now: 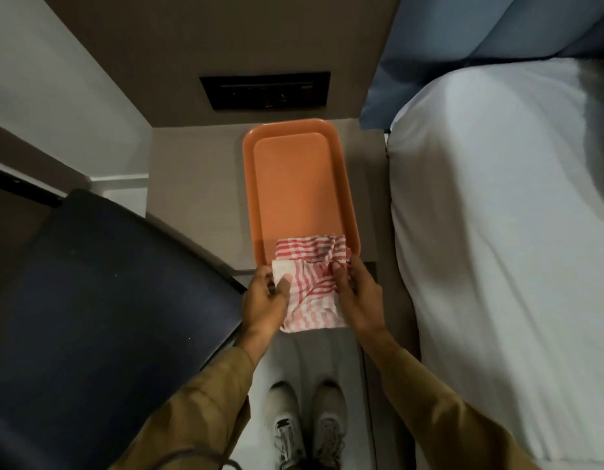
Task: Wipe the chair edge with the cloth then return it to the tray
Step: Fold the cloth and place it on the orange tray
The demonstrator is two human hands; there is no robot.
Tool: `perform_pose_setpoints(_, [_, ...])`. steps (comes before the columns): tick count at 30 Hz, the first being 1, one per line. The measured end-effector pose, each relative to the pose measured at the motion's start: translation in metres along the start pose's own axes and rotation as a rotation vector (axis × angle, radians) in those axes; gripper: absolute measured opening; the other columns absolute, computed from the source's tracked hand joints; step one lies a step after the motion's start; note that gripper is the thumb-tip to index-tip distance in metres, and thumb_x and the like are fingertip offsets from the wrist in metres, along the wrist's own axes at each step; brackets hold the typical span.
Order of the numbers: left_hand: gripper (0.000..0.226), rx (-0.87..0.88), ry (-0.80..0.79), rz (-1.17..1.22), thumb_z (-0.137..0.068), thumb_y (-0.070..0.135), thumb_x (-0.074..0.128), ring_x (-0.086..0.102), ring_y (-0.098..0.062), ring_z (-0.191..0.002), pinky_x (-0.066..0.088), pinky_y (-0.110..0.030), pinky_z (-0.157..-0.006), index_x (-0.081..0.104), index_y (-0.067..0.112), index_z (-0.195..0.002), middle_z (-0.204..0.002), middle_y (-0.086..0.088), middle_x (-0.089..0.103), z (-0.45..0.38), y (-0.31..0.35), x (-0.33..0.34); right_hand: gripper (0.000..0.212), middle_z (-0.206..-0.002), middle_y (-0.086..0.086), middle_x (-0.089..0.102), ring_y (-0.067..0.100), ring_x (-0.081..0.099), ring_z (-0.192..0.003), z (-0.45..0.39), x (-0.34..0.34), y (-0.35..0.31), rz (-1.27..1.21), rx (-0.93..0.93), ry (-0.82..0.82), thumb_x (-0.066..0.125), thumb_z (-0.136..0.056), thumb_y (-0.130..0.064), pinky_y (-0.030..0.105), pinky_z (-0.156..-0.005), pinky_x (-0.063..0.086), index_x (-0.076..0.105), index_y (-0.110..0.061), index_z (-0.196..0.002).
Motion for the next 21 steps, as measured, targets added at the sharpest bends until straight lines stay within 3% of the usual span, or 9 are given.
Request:
perform_pose_setpoints(2, [0.032, 0.071, 0.038, -0.036, -0.104, 0.018, 0.067, 0.068, -0.014, -0.098, 0.061, -0.041, -0.100, 0.061, 0.013, -0.136, -0.119, -0.002, 0.072, -0.011, 0.012, -0.003, 0.029, -0.115, -0.011, 0.075, -0.010, 0.074, -0.098, -0.015, 0.005, 0.002, -0.091, 0.015, -0.016, 0.055, -0.108, -0.028, 0.014, -0.087, 0.063, 0.063, -0.021, -0.135])
perform_pose_setpoints(5, [0.040, 0.174, 0.029, -0.067, -0.102, 0.012, 0.069, 0.065, -0.003, -0.105, 0.058, -0.033, -0.102, 0.061, 0.016, -0.140, -0.126, 0.002, 0.068, -0.020, 0.027, -0.003, 0.036, -0.133, 0.009, 0.072, 0.020, 0.075, -0.115, -0.034, 0.017, 0.013, -0.349, 0.138, -0.094, 0.056, -0.108, -0.023, 0.036, -0.093, 0.065, 0.060, -0.016, -0.143])
perform_pose_setpoints(9, [0.020, 0.282, -0.021, -0.110, -0.098, 0.000, 0.070, 0.067, -0.019, -0.120, 0.055, -0.048, -0.113, 0.074, 0.017, -0.109, -0.125, -0.003, 0.069, -0.029, 0.038, 0.000, 0.033, -0.132, 0.004, 0.074, 0.024, 0.076, -0.116, -0.047, 0.027, 0.017, -0.585, 0.267, -0.157, 0.055, -0.108, -0.020, 0.032, -0.085, 0.065, 0.063, -0.022, -0.140])
perform_pose_setpoints(11, [0.022, 0.237, -0.044, 0.007, -0.102, 0.010, 0.069, 0.069, -0.015, -0.122, 0.059, -0.045, -0.110, 0.070, 0.026, -0.117, -0.126, 0.004, 0.070, -0.034, 0.040, 0.001, 0.033, -0.133, 0.003, 0.074, 0.024, 0.076, -0.117, -0.054, 0.029, 0.019, -0.641, 0.319, -0.176, 0.054, -0.108, -0.018, 0.033, -0.086, 0.065, 0.065, -0.027, -0.138])
perform_pose_setpoints(13, [0.022, 0.104, -0.048, 0.239, -0.107, 0.029, 0.064, 0.073, -0.003, -0.112, 0.063, -0.029, -0.094, 0.063, 0.044, -0.123, -0.118, 0.018, 0.074, -0.038, 0.041, 0.001, 0.037, -0.135, 0.005, 0.073, 0.026, 0.075, -0.118, -0.060, 0.032, 0.018, -0.707, 0.373, -0.205, 0.052, -0.107, -0.015, 0.037, -0.088, 0.064, 0.063, -0.027, -0.140])
perform_pose_setpoints(15, [0.017, -0.040, -0.078, 0.386, -0.107, 0.047, 0.057, 0.076, -0.004, -0.113, 0.063, -0.024, -0.085, 0.068, 0.051, -0.120, -0.117, 0.018, 0.079, -0.043, 0.045, 0.001, 0.042, -0.138, 0.008, 0.070, 0.029, 0.073, -0.118, -0.064, 0.034, 0.014, -0.782, 0.408, -0.241, 0.050, -0.106, -0.014, 0.044, -0.096, 0.062, 0.057, -0.023, -0.146])
perform_pose_setpoints(18, [0.036, -0.042, -0.286, 0.384, -0.103, 0.062, 0.054, 0.079, -0.009, -0.113, 0.064, -0.017, -0.080, 0.077, 0.044, -0.125, -0.123, 0.010, 0.082, -0.041, 0.067, 0.006, 0.046, -0.146, 0.017, 0.059, 0.039, 0.062, -0.129, -0.068, 0.036, 0.008, -0.861, 0.470, -0.262, 0.040, -0.108, -0.006, 0.058, -0.116, 0.046, 0.046, -0.013, -0.153])
perform_pose_setpoints(21, [0.031, 0.001, -0.344, 0.335, -0.100, 0.047, 0.067, 0.081, -0.021, -0.109, 0.066, -0.021, -0.081, 0.080, 0.028, -0.122, -0.119, 0.001, 0.084, -0.046, 0.085, 0.006, 0.056, -0.161, 0.024, 0.043, 0.048, 0.041, -0.149, -0.068, 0.037, -0.005, -0.933, 0.494, -0.279, 0.038, -0.101, 0.000, 0.062, -0.123, 0.033, 0.039, -0.008, -0.157])
Point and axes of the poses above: each hand's wrist, its own z-axis away from the middle knuckle, its own x-axis out of the palm, y = z × x, the point moved 7 cm from there along -z, towards the middle knuckle
